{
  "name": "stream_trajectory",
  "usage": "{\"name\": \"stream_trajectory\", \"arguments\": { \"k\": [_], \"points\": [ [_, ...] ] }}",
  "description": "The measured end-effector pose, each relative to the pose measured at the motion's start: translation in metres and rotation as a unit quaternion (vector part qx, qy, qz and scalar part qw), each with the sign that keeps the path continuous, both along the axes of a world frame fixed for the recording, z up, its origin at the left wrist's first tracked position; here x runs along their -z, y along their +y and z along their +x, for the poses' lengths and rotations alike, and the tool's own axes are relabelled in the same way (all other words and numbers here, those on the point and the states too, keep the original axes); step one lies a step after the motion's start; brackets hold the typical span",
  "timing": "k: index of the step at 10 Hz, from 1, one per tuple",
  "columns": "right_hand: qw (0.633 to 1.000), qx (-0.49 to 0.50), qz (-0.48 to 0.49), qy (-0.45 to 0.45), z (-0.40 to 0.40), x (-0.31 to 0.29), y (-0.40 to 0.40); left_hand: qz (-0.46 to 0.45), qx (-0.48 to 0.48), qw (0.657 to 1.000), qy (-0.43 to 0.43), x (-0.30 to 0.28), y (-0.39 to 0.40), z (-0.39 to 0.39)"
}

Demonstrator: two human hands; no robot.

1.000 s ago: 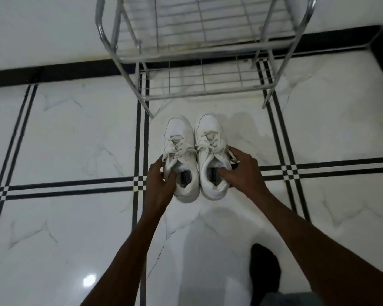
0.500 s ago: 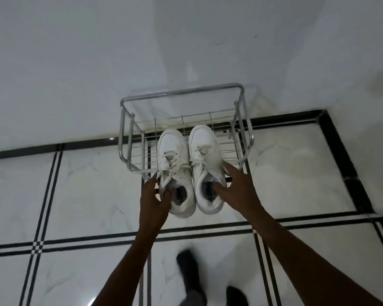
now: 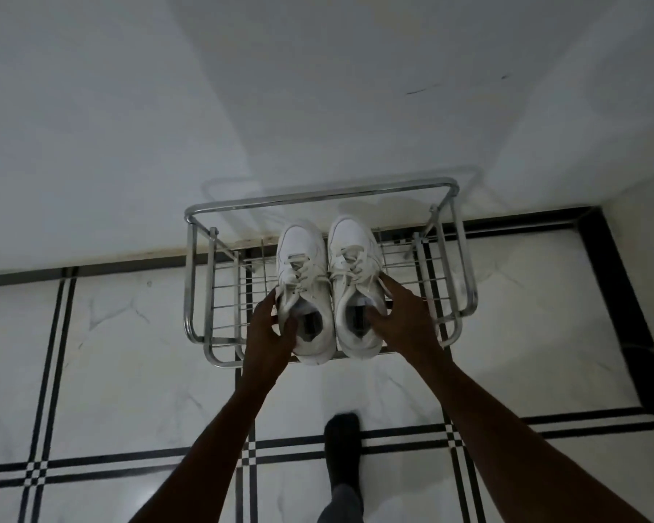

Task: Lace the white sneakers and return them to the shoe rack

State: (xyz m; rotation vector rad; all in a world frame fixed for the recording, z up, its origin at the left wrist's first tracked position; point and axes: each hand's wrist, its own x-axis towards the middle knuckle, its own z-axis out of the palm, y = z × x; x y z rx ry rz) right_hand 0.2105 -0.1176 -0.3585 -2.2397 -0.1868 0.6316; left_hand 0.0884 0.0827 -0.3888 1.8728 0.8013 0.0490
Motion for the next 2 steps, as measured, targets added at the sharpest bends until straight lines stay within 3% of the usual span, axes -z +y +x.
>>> {"name": "stream_trajectory", "arguments": {
  "k": [2],
  "points": [
    [0.998,-0.019,-0.013,0.064,0.0054,0.0103,0.0034,-0.025,0.005,1.000,0.004,0.0022,0.0044,-0.0022]
  ]
}}
